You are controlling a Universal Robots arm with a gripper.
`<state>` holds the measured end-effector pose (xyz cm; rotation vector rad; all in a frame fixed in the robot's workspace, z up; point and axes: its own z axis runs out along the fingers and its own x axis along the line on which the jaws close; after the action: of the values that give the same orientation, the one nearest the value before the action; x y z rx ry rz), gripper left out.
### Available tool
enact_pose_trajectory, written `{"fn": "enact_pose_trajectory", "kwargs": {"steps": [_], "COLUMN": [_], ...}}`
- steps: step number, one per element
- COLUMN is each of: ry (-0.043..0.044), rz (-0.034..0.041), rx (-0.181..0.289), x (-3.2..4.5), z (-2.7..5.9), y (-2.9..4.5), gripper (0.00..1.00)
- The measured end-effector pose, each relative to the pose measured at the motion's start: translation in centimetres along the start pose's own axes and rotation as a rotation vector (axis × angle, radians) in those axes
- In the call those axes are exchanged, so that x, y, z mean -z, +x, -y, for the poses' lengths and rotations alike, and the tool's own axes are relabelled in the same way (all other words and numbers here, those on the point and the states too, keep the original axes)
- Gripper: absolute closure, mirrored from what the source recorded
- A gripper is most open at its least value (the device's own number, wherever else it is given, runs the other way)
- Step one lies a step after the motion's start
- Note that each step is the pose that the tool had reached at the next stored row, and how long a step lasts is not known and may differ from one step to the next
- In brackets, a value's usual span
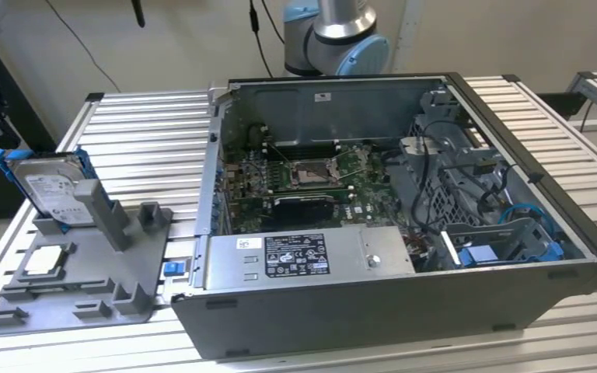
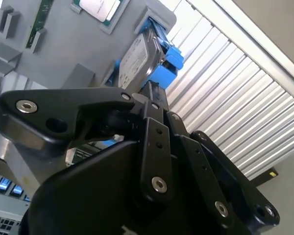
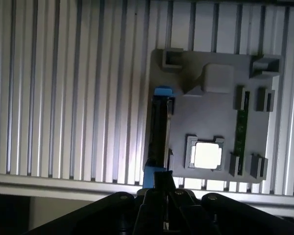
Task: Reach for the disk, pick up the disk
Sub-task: 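Pick up the disk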
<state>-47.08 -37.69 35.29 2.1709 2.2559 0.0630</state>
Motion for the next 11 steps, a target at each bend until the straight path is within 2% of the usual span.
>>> {"fn": "enact_pose_trajectory", "kwargs": {"steps": [8, 11], "ry": [-0.0003, -0.0013], "rz": [0.0005, 0.002], "rx": [-0.012, -0.055], "x": [0.0, -0.07], "z": [0.0, 0.0], "y": [0.0, 0.0], "gripper": [1.0, 1.0]}}
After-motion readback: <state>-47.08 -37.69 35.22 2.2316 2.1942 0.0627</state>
